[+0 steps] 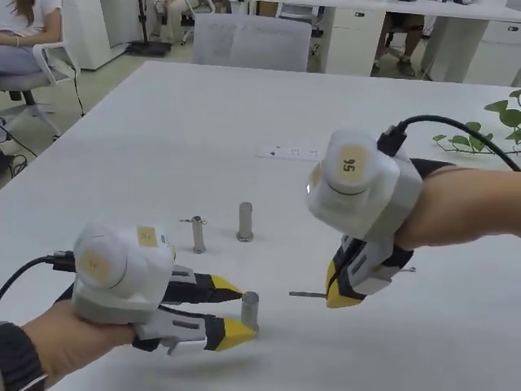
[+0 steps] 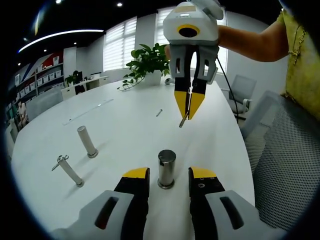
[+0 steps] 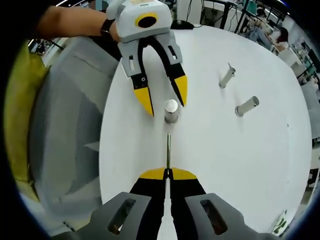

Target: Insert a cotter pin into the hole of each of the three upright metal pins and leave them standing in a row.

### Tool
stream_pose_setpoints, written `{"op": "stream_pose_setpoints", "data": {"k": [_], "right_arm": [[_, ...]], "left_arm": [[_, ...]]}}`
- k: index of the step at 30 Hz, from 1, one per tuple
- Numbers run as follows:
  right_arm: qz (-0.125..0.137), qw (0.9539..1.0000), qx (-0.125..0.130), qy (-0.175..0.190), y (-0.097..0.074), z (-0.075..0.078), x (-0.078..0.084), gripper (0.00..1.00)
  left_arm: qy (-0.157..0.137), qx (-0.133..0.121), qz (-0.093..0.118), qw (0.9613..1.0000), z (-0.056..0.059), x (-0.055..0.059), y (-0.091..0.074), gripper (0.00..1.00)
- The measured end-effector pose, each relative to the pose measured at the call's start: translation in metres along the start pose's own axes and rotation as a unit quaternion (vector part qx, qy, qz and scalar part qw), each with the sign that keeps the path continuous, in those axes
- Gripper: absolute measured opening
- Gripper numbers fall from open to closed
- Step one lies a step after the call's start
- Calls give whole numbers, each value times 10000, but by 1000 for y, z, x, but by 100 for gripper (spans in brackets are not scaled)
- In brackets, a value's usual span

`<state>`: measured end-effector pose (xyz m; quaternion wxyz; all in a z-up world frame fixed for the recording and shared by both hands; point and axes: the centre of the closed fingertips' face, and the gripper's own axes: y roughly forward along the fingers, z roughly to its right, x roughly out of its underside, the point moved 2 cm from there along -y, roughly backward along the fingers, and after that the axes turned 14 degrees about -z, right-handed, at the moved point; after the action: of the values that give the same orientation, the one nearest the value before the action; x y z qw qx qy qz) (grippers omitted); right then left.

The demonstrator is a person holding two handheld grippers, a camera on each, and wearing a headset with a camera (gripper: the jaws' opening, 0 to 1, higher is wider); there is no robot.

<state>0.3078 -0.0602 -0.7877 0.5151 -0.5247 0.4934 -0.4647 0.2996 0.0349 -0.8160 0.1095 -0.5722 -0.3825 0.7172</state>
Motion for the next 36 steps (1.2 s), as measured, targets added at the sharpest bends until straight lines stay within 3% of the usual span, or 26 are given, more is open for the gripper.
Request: {"op": "stream_pose_setpoints", "data": {"k": [7,20,26,36], "right_arm": [[-24,10000,-71,41,9,1,-8,3],[25,9998,-138,145,17,2,-20,3],[26,9997,-168,156,18,2,-23,3],[7,9996,-201,192,20,1,-24,3]], "left_arm": [[66,88,0,9999,3,0,7,28],[109,129,44,9998,-1,1,12,24],[281,148,140,9994,1,-1,14,18],[309,137,148,9993,0,-2,17,15]]}}
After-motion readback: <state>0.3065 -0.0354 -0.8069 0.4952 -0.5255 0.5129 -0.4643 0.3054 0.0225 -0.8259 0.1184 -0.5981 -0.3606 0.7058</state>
